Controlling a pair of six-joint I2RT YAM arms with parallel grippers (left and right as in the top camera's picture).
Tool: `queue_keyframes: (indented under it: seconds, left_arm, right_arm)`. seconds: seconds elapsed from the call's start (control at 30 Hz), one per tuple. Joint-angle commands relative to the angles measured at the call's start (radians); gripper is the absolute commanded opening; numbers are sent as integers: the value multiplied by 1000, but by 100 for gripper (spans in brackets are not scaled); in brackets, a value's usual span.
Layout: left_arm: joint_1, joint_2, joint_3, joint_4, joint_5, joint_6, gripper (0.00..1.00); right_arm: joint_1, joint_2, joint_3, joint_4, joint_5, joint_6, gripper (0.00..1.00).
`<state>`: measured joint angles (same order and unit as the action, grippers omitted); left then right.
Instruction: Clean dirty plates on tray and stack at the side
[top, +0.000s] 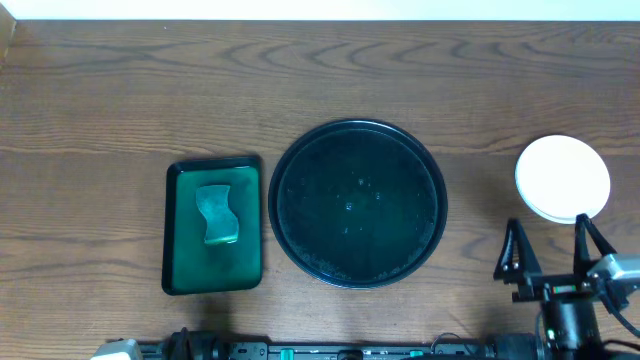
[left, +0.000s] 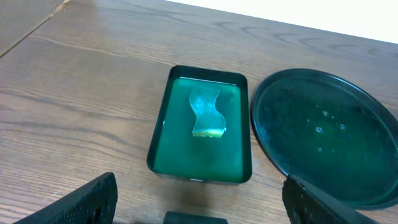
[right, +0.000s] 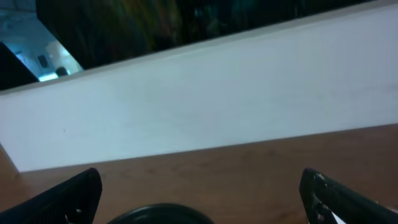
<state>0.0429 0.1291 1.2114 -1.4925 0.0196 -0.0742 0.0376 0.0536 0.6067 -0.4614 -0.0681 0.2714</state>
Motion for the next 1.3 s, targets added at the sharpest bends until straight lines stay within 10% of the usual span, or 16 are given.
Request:
queue_keyframes:
  seconds: [0.0, 0.83, 1.27]
  left_arm:
    - [-3, 0, 4, 0, -4, -2, 85]
    - [-3, 0, 4, 0, -4, -2, 85]
    - [-3, 0, 4, 0, -4, -2, 85]
  right_arm:
    - [-16, -12, -79, 75, -20, 16, 99]
    - [-17, -48, -603, 880, -9, 50, 99]
    - [-17, -48, -602, 574, 11, 98, 99]
